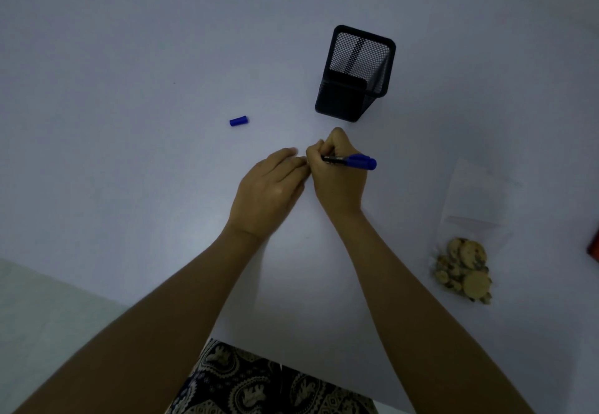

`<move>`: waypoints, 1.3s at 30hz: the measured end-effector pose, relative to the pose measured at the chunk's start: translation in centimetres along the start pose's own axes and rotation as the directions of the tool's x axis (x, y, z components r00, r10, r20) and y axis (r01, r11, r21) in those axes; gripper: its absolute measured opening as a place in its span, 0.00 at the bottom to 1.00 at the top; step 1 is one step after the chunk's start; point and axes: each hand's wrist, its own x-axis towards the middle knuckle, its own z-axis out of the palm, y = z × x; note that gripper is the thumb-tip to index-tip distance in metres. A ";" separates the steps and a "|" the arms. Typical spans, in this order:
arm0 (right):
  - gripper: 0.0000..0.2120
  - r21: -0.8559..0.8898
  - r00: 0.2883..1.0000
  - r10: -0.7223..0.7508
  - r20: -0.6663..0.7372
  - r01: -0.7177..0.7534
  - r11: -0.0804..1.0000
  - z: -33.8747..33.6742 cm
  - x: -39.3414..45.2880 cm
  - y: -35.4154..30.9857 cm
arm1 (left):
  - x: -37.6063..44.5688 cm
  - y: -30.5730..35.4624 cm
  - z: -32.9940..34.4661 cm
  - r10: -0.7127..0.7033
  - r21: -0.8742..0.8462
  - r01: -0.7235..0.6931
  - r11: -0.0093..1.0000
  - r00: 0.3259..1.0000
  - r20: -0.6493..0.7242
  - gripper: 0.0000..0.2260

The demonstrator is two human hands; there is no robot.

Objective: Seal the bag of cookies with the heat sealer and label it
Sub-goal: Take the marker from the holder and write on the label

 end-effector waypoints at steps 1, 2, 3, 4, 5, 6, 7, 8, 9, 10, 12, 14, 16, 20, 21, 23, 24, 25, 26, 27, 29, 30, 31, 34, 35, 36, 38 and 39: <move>0.12 0.000 1.000 0.000 -0.007 0.000 1.000 0.0 0.0 0.0 | 0.0 0.0 0.0 -0.002 -0.001 0.002 1.000 1.000 0.004 0.10; 0.12 0.000 1.000 -0.001 -0.012 0.001 1.000 0.0 0.0 -0.1 | 0.0 0.0 0.0 -0.002 -0.002 0.002 1.000 1.000 0.005 0.10; 0.12 0.000 1.000 -0.002 -0.013 0.002 1.000 0.0 0.0 -0.1 | 0.0 0.0 0.0 -0.003 -0.003 0.003 1.000 1.000 0.006 0.10; 0.12 -0.001 1.000 -0.001 -0.012 0.001 1.000 0.0 0.0 -0.1 | 0.0 0.0 0.0 -0.002 -0.005 0.002 1.000 1.000 0.005 0.10; 0.12 -0.003 1.000 0.001 -0.014 -0.001 1.000 0.0 0.0 -0.1 | 0.1 0.0 0.0 -0.002 -0.005 0.002 1.000 1.000 0.005 0.10; 0.13 -0.005 1.000 0.005 -0.022 -0.005 1.000 0.0 0.1 -0.1 | 0.1 0.0 -0.1 -0.001 -0.005 0.001 1.000 1.000 0.007 0.10; 0.13 -0.002 0.999 0.009 -0.037 -0.009 1.000 0.1 0.1 -0.1 | 0.1 0.0 -0.1 -0.002 -0.005 0.002 1.000 1.000 0.010 0.10; 0.14 0.003 0.999 0.012 -0.053 -0.012 1.000 0.1 0.1 0.0 | 0.0 -0.1 0.0 -0.003 -0.006 0.003 1.000 1.000 0.016 0.10; 0.14 0.003 0.998 0.014 -0.063 -0.013 1.000 0.1 0.1 0.0 | 0.0 -0.1 0.0 -0.004 -0.008 0.005 1.000 1.000 0.022 0.10; 0.14 -0.002 0.998 0.014 -0.067 -0.014 1.000 0.1 0.1 0.0 | 0.0 -0.1 0.1 -0.006 -0.010 0.006 1.000 1.000 0.027 0.10; 0.15 -0.007 0.997 0.014 -0.071 -0.014 1.000 0.1 0.1 0.0 | 0.0 -0.1 0.1 -0.004 -0.008 0.004 1.000 1.000 0.029 0.10; 0.17 0.005 0.996 0.019 -0.089 -0.019 1.000 0.1 0.2 0.0 | 0.1 0.0 0.0 0.003 -0.004 -0.003 1.000 1.000 0.021 0.09; 0.19 0.010 0.993 0.048 -0.111 -0.048 0.999 0.0 0.3 0.1 | 0.2 0.1 0.0 0.006 -0.010 -0.006 1.000 1.000 0.012 0.08; 0.13 0.012 0.984 0.080 -0.157 -0.079 0.997 -0.1 0.3 0.1 | 0.3 0.1 0.0 0.008 -0.016 -0.008 1.000 1.000 -0.012 0.07; 0.12 0.008 0.984 0.072 -0.160 -0.072 0.997 -0.1 0.3 0.1 | 0.3 0.1 0.0 0.008 -0.019 -0.009 1.000 1.000 -0.015 0.07; 0.12 -0.001 0.984 0.066 -0.166 -0.068 0.998 -0.1 0.2 0.0 | 0.3 0.1 0.0 0.007 -0.025 -0.007 1.000 1.000 -0.020 0.07; 0.12 -0.014 0.983 0.066 -0.171 -0.069 0.997 -0.1 0.2 0.0 | 0.3 0.1 0.1 0.007 -0.030 -0.007 1.000 1.000 -0.023 0.07; 0.12 -0.018 0.982 0.071 -0.175 -0.075 0.997 -0.1 0.2 0.0 | 0.3 0.1 0.1 0.007 -0.034 -0.008 0.999 1.000 -0.023 0.06; 0.11 -0.007 0.980 0.085 -0.180 -0.088 0.996 -0.1 0.2 0.0 | 0.3 0.1 0.1 0.009 -0.036 -0.009 0.999 1.000 -0.024 0.06; 0.11 0.022 0.977 0.105 -0.187 -0.102 0.994 -0.1 0.3 0.0 | 0.3 0.1 0.1 0.009 -0.036 -0.010 0.999 1.000 -0.024 0.06; 0.12 0.087 0.971 0.146 -0.190 -0.132 0.987 -0.3 0.4 -0.1 | 0.3 0.1 0.1 0.007 -0.037 -0.008 0.999 1.000 -0.025 0.06; 0.14 0.101 0.968 0.161 -0.192 -0.143 0.985 -0.3 0.5 -0.1 | 0.3 0.1 0.2 0.005 -0.039 -0.006 0.999 1.000 -0.023 0.06; 0.16 0.111 0.966 0.173 -0.194 -0.154 0.982 -0.4 0.6 -0.2 | 0.3 0.1 0.2 0.004 -0.042 -0.005 0.999 1.000 -0.020 0.06; 0.19 0.167 0.954 0.220 -0.205 -0.188 0.968 -0.6 0.7 -0.5 | 0.1 0.1 0.3 -0.001 -0.052 0.001 0.999 1.000 0.004 0.06; 0.19 0.181 0.949 0.236 -0.209 -0.199 0.963 -0.6 0.8 -0.6 | 0.1 0.0 0.3 -0.005 -0.056 0.006 0.998 1.000 0.014 0.05; 0.19 0.190 0.944 0.253 -0.212 -0.214 0.958 -0.7 0.8 -0.7 | 0.0 0.0 0.3 -0.010 -0.059 0.011 0.998 1.000 0.023 0.05; 0.18 0.197 0.935 0.292 -0.203 -0.253 0.947 -0.9 0.9 -1.0 | -0.1 0.0 0.2 -0.017 -0.067 0.019 0.998 0.999 0.031 0.04; 0.17 0.196 0.931 0.312 -0.188 -0.276 0.941 -1.0 1.0 -1.1 | -0.1 0.0 0.2 -0.020 -0.075 0.022 0.997 0.999 0.033 0.04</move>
